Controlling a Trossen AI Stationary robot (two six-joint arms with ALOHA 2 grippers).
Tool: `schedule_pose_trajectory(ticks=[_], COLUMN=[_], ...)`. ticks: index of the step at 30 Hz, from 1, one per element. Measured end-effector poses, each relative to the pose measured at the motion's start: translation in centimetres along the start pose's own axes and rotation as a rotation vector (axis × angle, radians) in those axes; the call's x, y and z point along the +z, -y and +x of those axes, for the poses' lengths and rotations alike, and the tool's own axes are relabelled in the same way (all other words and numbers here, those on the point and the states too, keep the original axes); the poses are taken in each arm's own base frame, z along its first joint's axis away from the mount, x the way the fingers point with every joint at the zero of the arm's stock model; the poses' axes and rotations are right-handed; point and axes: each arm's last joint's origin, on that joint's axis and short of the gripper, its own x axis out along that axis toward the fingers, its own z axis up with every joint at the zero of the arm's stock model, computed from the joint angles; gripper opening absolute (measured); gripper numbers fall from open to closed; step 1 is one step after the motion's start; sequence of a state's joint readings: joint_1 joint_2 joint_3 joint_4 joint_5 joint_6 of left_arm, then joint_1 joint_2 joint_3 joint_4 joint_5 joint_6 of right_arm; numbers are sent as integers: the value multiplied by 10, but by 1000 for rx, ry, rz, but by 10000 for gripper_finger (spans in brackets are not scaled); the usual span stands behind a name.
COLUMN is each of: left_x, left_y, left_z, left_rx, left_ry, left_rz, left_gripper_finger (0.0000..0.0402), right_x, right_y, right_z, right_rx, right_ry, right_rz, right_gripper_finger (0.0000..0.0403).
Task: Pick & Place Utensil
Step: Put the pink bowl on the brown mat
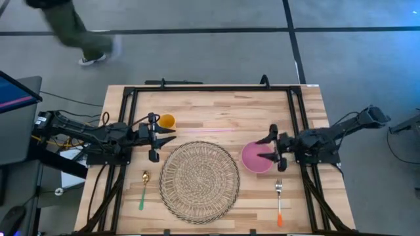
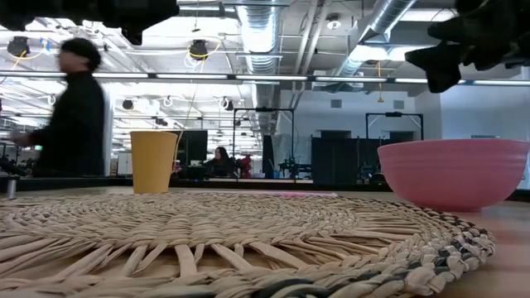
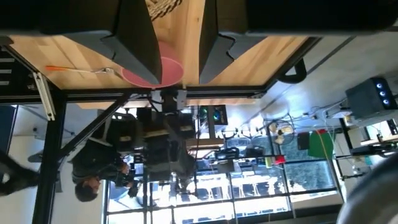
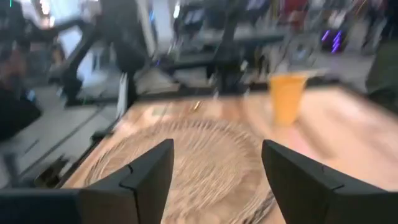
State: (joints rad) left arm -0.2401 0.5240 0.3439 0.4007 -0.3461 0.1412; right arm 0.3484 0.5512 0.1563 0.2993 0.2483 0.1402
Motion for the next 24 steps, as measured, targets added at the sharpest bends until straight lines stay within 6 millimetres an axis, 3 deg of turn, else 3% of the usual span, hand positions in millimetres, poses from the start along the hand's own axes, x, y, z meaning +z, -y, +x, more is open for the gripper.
schedule_pose_trajectory(ticks=[6,12,19,24], left_x=[-1,-6,-11,-11], left_y=[0,3,5,5], left_z=[1,6,9,10], left_rx=[1,-4,-7,-8], left_ry=[-5,-41,-70,-69], left_rz=[-9,-10,-1,-1], left_gripper_finger=[108,108,108,108], right_x=[-10,-21,-22,-34], right_y=[-24,-36,-49,-50], right_z=[36,61,83,87], right_rx=[40,-99,-168,-236], right_ry=[-267,-559,-686,-808], right_rz=[18,64,112,141], right_gripper_finger=[226,230,218,178])
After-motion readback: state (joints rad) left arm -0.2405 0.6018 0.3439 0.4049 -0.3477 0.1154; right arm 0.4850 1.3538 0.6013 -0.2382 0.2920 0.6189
